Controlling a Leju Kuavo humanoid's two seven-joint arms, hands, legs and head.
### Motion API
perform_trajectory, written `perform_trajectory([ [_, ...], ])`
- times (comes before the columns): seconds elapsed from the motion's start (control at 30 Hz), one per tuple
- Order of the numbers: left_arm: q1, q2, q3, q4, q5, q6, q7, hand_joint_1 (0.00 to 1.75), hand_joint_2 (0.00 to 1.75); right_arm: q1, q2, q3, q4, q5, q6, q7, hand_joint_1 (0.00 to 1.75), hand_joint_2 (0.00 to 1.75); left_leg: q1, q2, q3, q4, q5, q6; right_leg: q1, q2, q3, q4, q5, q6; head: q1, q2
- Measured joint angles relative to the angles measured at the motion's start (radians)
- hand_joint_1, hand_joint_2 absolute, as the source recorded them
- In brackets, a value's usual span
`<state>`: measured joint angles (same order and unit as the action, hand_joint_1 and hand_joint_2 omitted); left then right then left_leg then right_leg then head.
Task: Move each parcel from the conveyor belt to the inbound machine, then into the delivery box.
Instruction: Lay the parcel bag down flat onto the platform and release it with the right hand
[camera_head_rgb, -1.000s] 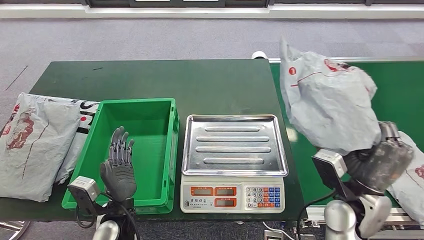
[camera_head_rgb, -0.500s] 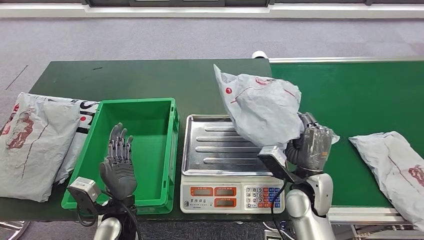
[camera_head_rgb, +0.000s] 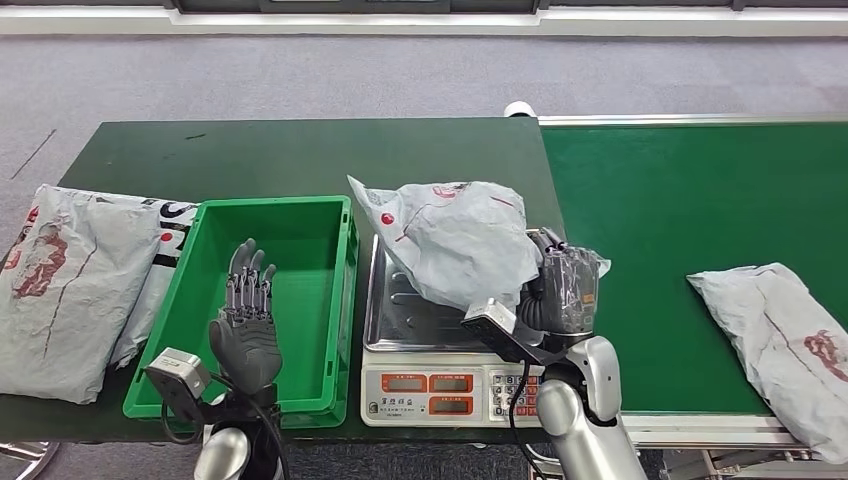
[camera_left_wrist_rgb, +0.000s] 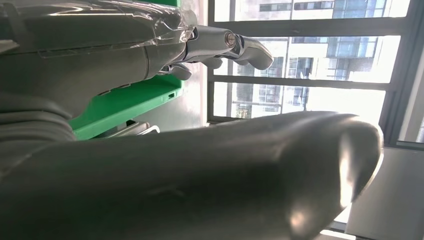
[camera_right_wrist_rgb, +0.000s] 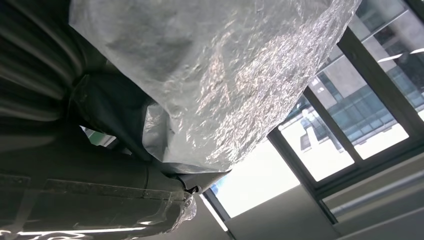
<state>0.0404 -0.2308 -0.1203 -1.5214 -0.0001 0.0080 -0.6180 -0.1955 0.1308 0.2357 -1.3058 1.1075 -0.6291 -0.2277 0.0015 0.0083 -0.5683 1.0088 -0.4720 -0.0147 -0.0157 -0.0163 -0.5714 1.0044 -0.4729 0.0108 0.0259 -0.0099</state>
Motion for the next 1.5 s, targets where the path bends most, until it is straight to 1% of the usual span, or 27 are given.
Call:
perform_trajectory([
  [0.17, -0.006, 0.000, -0.002, 0.010, 0.000, 0.000, 0.000, 0.00, 0.00, -0.009, 0.006, 0.017, 0.025, 0.006, 0.003, 0.000, 1.75, 1.75, 0.000, 0.000, 0.000, 0.000, 0.000, 0.000, 0.000, 0.000, 0.000, 0.000, 0.000, 0.000, 0.000, 0.000],
  [0.23, -0.006, 0.000, -0.002, 0.012, 0.000, -0.002, 0.000, 0.00, 0.00, -0.013, 0.011, 0.024, 0.034, 0.013, 0.006, 0.002, 1.63, 1.75, 0.000, 0.000, 0.000, 0.000, 0.000, 0.000, 0.000, 0.000, 0.000, 0.000, 0.000, 0.000, 0.000, 0.000],
  [0.3, -0.006, 0.000, -0.003, 0.012, 0.000, -0.004, 0.000, 0.00, 0.00, -0.015, 0.015, 0.031, 0.042, 0.022, 0.010, 0.008, 0.79, 1.75, 0.000, 0.000, 0.000, 0.000, 0.000, 0.000, 0.000, 0.000, 0.000, 0.000, 0.000, 0.000, 0.000, 0.000],
  [0.37, -0.006, 0.000, -0.003, 0.012, -0.001, -0.006, 0.001, 0.00, 0.00, -0.015, 0.017, 0.037, 0.050, 0.035, 0.012, 0.018, 0.03, 1.75, 0.000, 0.000, 0.000, 0.000, 0.000, 0.000, 0.000, 0.000, 0.000, 0.000, 0.000, 0.000, 0.000, 0.000],
  [0.4, -0.006, 0.000, -0.003, 0.012, -0.001, -0.007, 0.002, 0.00, 0.00, -0.015, 0.018, 0.039, 0.054, 0.043, 0.011, 0.024, 0.00, 1.75, 0.000, 0.000, 0.000, 0.000, 0.000, 0.000, 0.000, 0.000, 0.000, 0.000, 0.000, 0.000, 0.000, 0.000],
  [0.53, -0.005, 0.000, -0.003, 0.010, -0.003, -0.009, 0.008, 0.00, 0.00, -0.010, 0.020, 0.041, 0.065, 0.045, 0.000, 0.036, 0.00, 1.75, 0.000, 0.000, 0.000, 0.000, 0.000, 0.000, 0.000, 0.000, 0.000, 0.000, 0.000, 0.000, 0.000, 0.000],
  [0.73, -0.005, 0.000, -0.003, 0.004, -0.004, -0.010, 0.014, 0.00, 0.00, 0.025, 0.020, 0.041, 0.058, -0.087, 0.014, -0.040, 0.00, 1.75, 0.000, 0.000, 0.000, 0.000, 0.000, 0.000, 0.000, 0.000, 0.000, 0.000, 0.000, 0.000, 0.000, 0.000],
  [0.9, -0.005, 0.000, -0.003, 0.004, -0.004, -0.010, 0.016, 0.00, 0.00, 0.049, 0.020, 0.041, 0.045, -0.116, 0.021, -0.058, 0.00, 1.75, 0.000, 0.000, 0.000, 0.000, 0.000, 0.000, 0.000, 0.001, 0.000, 0.000, 0.000, 0.000, 0.000, 0.000],
  [0.97, -0.005, 0.000, -0.003, 0.004, -0.004, -0.010, 0.016, 0.00, 0.00, 0.060, 0.020, 0.041, 0.034, -0.158, 0.037, -0.076, 0.00, 1.75, 0.000, 0.000, 0.000, 0.000, 0.000, 0.000, 0.000, 0.000, 0.000, 0.000, 0.000, 0.000, 0.000, 0.000],
  [1.1, -0.007, 0.000, -0.003, 0.004, -0.003, -0.006, 0.021, 0.00, 0.00, 0.112, 0.017, 0.039, -0.040, -0.320, 0.094, -0.145, 0.00, 1.75, 0.000, 0.000, 0.000, 0.000, 0.000, 0.000, 0.000, 0.000, -0.001, 0.000, 0.000, 0.000, 0.000, 0.000],
  [1.23, -0.008, 0.002, -0.003, 0.004, -0.002, 0.026, 0.023, 0.00, 0.00, 0.182, 0.003, 0.026, -0.148, -0.472, 0.155, -0.208, 0.00, 1.75, 0.000, 0.000, 0.000, 0.000, -0.001, 0.000, 0.000, 0.000, -0.001, 0.000, 0.000, 0.000, 0.000, 0.000],
  [1.33, -0.008, 0.005, -0.003, 0.004, -0.004, 0.036, 0.023, 0.00, 0.00, 0.225, -0.006, 0.011, -0.214, -0.507, 0.175, -0.224, 0.00, 1.75, 0.000, 0.000, 0.000, 0.000, -0.001, -0.001, 0.000, 0.001, -0.001, 0.000, 0.000, 0.000, 0.000, 0.000],
  [1.5, -0.008, 0.007, -0.003, 0.004, -0.008, 0.045, 0.023, 0.00, 0.00, 0.253, -0.011, 0.001, -0.267, -0.516, 0.183, -0.231, 0.00, 1.75, 0.000, 0.001, 0.000, 0.000, -0.001, -0.001, 0.000, 0.001, -0.001, 0.000, 0.000, 0.000, 0.000, 0.000],
])
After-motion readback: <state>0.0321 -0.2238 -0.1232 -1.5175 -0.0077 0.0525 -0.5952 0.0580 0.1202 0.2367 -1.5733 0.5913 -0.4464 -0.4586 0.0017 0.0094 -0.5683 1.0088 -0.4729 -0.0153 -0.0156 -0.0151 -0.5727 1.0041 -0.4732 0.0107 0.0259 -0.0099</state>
